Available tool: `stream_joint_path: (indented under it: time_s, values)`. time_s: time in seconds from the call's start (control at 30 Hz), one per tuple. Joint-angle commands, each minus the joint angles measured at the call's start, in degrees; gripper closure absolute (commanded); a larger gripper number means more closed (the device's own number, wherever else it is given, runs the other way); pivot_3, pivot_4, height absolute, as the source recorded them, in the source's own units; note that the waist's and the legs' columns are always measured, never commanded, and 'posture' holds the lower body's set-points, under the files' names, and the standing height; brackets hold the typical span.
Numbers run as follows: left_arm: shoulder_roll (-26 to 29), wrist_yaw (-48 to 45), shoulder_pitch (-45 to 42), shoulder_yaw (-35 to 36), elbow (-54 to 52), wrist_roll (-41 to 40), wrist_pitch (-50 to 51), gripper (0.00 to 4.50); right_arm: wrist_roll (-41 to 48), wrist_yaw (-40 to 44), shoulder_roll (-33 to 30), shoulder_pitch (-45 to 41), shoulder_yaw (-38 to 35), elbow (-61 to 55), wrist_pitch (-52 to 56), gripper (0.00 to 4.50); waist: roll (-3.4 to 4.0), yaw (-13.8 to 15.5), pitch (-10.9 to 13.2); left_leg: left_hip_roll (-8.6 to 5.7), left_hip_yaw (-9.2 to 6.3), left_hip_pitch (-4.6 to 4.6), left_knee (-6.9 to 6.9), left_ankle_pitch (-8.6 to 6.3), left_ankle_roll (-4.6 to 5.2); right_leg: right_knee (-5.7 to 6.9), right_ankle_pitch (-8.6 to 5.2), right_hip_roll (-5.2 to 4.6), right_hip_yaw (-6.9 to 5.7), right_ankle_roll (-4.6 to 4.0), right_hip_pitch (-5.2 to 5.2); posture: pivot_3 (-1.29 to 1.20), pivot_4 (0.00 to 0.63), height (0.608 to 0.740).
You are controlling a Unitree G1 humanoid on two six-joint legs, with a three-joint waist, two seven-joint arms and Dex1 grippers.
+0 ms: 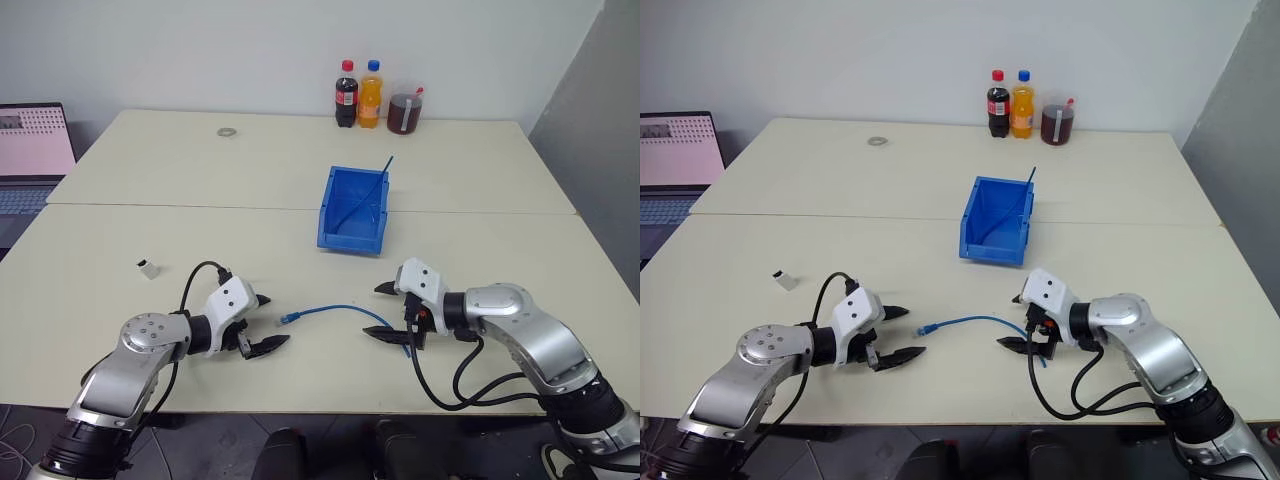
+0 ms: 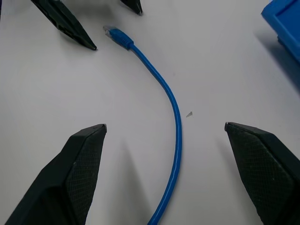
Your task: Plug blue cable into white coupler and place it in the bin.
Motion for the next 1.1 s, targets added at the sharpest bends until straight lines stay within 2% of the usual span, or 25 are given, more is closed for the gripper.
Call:
stream_joint_path:
  time_s: [0.03,0.07,0.1,0.53,0.73,0.93,1.1]
  values:
    - [0.2,-0.3,-0.2,-2.0,0.4,0.8,1.9,0.00,1.0,-0.9,-0.4,-0.6,-2.0,-3.5,0.3,0.20,0.00,0.0,0.0,0.00,0.00,0.00,0.00,0.00,0.00,0.00,0.00,0.00,0.00,0.00,0.01,0.00,0.150,0.740]
    - [0.5,-0.5,-0.2,-2.6,0.6,1.0,2.3,0.00,1.0,-1.1,-0.6,-0.6,-2.2,-3.7,0.3,0.20,0.01,0.0,0.0,0.00,0.00,0.01,0.00,0.00,0.00,0.00,0.00,0.00,0.00,0.00,0.01,0.00,0.150,0.740]
    - [0.9,-0.7,-0.1,-3.1,0.6,1.3,2.7,0.37,1.1,-1.3,-0.8,-0.7,-2.3,-4.0,0.2,0.16,0.01,0.0,0.0,0.00,0.00,0.01,0.00,0.00,0.00,0.00,0.00,0.00,0.00,0.00,0.01,0.00,0.150,0.740]
    - [0.8,0.5,0.3,-6.1,-1.7,1.3,6.9,3.07,1.9,-2.2,-1.3,-0.4,-4.7,-7.0,-0.7,0.16,0.03,0.0,-0.1,0.00,0.00,0.11,0.00,0.00,0.00,0.00,0.00,-0.01,0.06,0.01,0.09,0.00,0.150,0.740]
    - [-1.4,1.6,0.3,-3.6,-1.0,-2.0,9.5,4.24,8.2,-0.3,-0.9,1.9,-8.4,-10.5,0.1,0.16,0.04,0.0,-0.1,0.00,-0.01,0.12,0.00,0.00,0.00,-0.01,0.00,-0.02,0.05,0.01,0.11,0.00,0.150,0.740]
    - [-1.7,-1.1,0.9,-1.1,-1.4,-6.3,10.0,4.26,13.6,-0.2,-1.9,4.2,-11.1,-12.4,3.0,0.16,0.03,0.0,-0.1,0.01,-0.06,0.14,-0.01,0.00,0.00,-0.01,0.00,-0.02,0.06,0.01,0.13,0.00,0.150,0.740]
    - [-3.0,-4.1,-3.4,1.5,-4.0,-12.7,10.7,4.26,21.3,0.1,-2.0,7.0,-14.2,-13.2,8.1,0.16,-0.05,0.1,0.0,0.00,-0.05,0.05,-0.01,0.00,0.00,-0.04,-0.01,-0.02,0.04,0.01,0.09,0.00,0.150,0.740]
